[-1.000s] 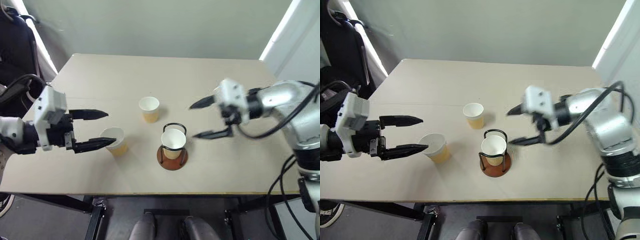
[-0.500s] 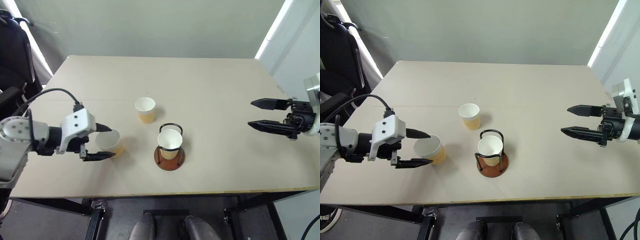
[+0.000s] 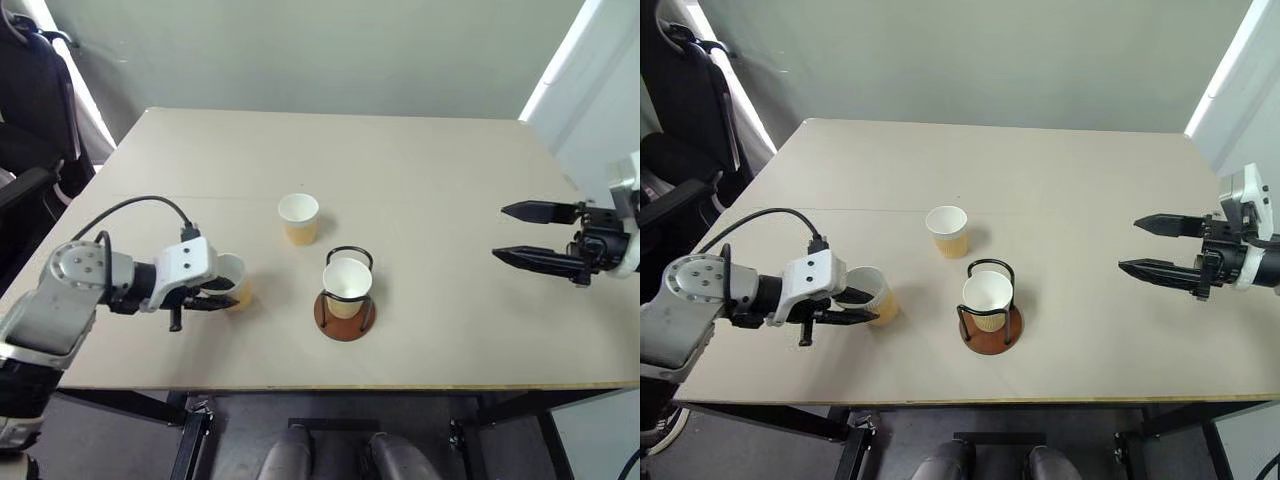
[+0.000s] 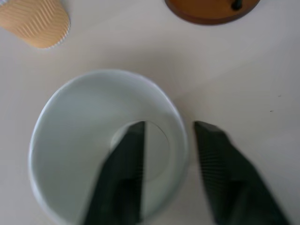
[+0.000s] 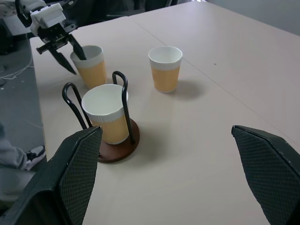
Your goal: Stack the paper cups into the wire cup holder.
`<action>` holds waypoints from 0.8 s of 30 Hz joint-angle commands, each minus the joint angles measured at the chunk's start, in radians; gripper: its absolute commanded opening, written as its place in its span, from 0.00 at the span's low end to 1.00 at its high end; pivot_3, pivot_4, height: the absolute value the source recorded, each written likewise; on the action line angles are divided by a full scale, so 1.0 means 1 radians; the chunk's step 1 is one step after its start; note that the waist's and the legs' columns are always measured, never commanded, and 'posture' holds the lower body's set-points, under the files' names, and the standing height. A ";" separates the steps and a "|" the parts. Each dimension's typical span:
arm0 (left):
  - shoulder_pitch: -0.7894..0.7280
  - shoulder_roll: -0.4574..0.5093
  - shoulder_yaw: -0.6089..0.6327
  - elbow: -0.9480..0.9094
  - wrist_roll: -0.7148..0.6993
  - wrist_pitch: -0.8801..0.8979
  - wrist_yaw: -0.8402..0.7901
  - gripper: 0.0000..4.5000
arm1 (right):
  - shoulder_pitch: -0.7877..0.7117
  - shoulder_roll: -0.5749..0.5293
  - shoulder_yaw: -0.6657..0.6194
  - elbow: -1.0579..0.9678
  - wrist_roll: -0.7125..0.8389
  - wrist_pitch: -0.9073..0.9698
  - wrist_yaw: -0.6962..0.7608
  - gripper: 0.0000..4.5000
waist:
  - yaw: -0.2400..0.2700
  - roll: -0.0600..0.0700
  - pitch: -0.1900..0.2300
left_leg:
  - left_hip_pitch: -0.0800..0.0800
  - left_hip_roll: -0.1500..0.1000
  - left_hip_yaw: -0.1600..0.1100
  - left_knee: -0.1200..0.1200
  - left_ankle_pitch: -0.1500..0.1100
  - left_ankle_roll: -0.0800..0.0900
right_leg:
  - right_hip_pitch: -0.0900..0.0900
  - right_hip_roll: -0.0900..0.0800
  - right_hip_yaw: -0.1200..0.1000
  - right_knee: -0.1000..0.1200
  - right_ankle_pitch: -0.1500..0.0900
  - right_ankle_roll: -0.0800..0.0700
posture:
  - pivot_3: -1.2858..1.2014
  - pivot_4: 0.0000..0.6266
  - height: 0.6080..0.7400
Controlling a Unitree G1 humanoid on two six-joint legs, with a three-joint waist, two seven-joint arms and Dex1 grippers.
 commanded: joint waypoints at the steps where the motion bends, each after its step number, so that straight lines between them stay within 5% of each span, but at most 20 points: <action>1: -0.050 -0.027 0.028 -0.013 -0.048 0.008 -0.020 0.03 | 0.017 -0.035 -0.071 -0.035 0.023 -0.013 -0.008 1.00 | 0.000 0.000 0.000 | 0.000 0.000 0.000 0.000 0.000 0.000 | 0.000 0.000 0.000 0.000 0.000 0.000 | 0.52 0.24 1.00; 10: -0.411 -0.113 0.135 -0.057 -0.435 0.267 -0.132 0.01 | 0.057 -0.058 -0.161 -0.095 0.115 0.042 -0.022 1.00 | 0.008 0.000 0.000 | -0.001 -0.001 0.000 0.004 0.001 0.002 | 0.003 0.000 -0.001 0.000 0.001 0.003 | 0.52 0.24 1.00; 24: -0.656 -0.287 -0.162 0.074 -0.306 0.050 -0.360 0.01 | 0.169 -0.050 -0.241 -0.182 0.144 0.046 -0.106 1.00 | 0.010 0.001 0.000 | -0.001 -0.004 0.001 0.016 -0.004 0.011 | 0.009 -0.001 0.002 -0.001 -0.002 0.013 | 0.52 0.24 1.00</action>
